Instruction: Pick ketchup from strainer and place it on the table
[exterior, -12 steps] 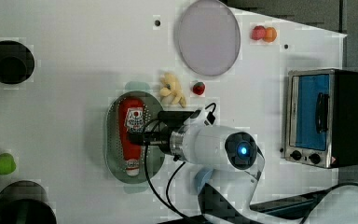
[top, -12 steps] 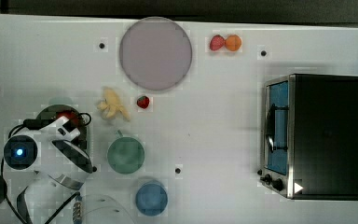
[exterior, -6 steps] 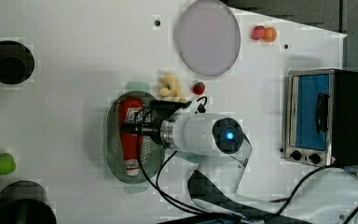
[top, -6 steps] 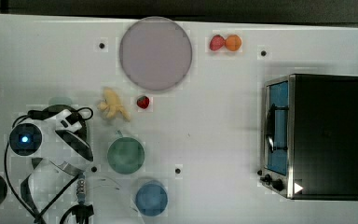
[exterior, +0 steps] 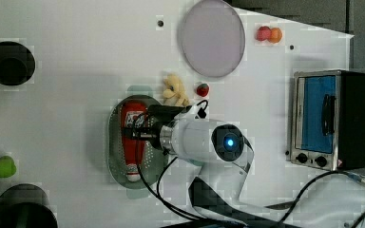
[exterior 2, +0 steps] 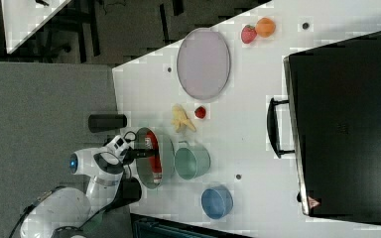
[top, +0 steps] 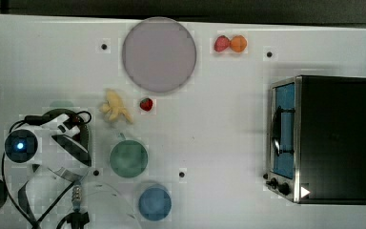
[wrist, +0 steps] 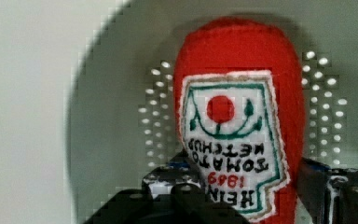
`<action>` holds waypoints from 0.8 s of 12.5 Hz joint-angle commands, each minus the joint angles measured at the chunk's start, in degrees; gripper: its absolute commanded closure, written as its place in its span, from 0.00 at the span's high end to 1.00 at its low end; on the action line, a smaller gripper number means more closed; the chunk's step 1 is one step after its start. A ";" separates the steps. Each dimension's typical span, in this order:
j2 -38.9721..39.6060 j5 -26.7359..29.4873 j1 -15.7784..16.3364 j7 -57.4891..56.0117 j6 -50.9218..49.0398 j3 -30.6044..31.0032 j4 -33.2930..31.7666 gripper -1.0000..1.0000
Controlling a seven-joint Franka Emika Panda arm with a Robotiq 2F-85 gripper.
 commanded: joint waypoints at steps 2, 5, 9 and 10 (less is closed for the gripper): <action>-9.14 3.58 0.07 2.91 -6.57 3.02 0.12 0.60; -17.16 13.24 -1.49 2.44 -14.34 4.62 1.61 0.60; -24.16 21.62 -5.57 -5.69 -24.10 2.75 6.92 0.60; -25.00 21.62 -6.94 -10.00 -28.34 1.47 8.99 0.60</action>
